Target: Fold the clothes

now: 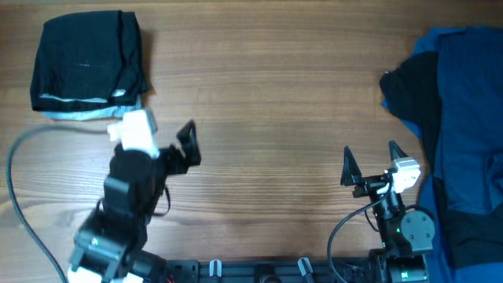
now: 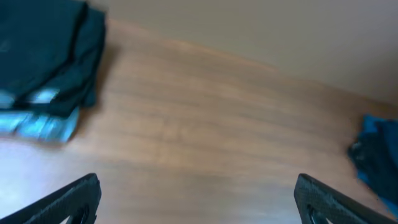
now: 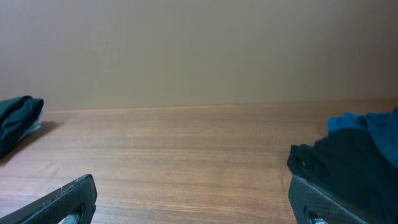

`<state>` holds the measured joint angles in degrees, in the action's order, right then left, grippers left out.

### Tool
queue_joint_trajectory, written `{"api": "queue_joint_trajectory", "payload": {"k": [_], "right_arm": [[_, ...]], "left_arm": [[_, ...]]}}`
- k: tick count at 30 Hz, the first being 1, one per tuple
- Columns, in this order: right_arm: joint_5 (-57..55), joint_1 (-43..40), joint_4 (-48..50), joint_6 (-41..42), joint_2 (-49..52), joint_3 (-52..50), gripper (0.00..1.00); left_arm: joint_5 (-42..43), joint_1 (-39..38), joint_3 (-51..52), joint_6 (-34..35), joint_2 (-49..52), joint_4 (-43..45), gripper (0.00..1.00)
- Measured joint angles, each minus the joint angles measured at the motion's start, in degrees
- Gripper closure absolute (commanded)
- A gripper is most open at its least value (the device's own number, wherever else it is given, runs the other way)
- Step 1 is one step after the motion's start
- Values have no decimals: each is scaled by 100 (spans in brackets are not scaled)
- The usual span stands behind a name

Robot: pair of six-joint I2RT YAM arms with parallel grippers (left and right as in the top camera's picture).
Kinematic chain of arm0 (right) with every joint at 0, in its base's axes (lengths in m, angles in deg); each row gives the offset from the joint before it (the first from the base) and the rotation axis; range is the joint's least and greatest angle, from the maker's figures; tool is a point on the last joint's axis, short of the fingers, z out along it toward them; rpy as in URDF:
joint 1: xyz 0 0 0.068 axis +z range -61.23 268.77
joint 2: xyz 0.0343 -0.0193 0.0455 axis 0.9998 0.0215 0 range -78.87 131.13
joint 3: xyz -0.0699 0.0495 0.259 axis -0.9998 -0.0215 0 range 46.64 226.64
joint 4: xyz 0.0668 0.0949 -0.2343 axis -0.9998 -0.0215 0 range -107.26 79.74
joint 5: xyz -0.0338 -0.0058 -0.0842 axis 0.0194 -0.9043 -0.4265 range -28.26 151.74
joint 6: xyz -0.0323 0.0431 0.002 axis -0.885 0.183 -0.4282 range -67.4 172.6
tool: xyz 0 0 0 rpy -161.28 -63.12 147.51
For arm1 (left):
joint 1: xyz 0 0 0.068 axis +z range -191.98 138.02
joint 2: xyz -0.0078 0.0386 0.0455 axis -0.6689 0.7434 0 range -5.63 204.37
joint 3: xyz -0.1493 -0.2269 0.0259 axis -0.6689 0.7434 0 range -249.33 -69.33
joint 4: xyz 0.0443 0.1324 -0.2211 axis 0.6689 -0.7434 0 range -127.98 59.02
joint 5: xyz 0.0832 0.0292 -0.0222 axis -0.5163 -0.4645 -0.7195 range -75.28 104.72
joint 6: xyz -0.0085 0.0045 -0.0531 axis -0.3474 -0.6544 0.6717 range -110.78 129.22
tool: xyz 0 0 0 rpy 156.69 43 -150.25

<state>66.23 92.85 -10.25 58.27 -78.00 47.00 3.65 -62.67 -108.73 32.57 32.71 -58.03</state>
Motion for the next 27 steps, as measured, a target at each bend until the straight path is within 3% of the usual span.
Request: {"api": "queue_joint_trajectory", "payload": {"k": [6, 17, 27], "right_arm": [[0, 0, 2, -2, 2, 0, 0], [0, 0, 2, -2, 2, 0, 0], [0, 0, 2, -2, 2, 0, 0]], "left_arm": [[503, 573, 1591, 369, -1231, 702, 0], [833, 1040, 2857, 382, -2234, 2175, 0], [929, 1572, 3047, 219, -2723, 1958, 0]]}}
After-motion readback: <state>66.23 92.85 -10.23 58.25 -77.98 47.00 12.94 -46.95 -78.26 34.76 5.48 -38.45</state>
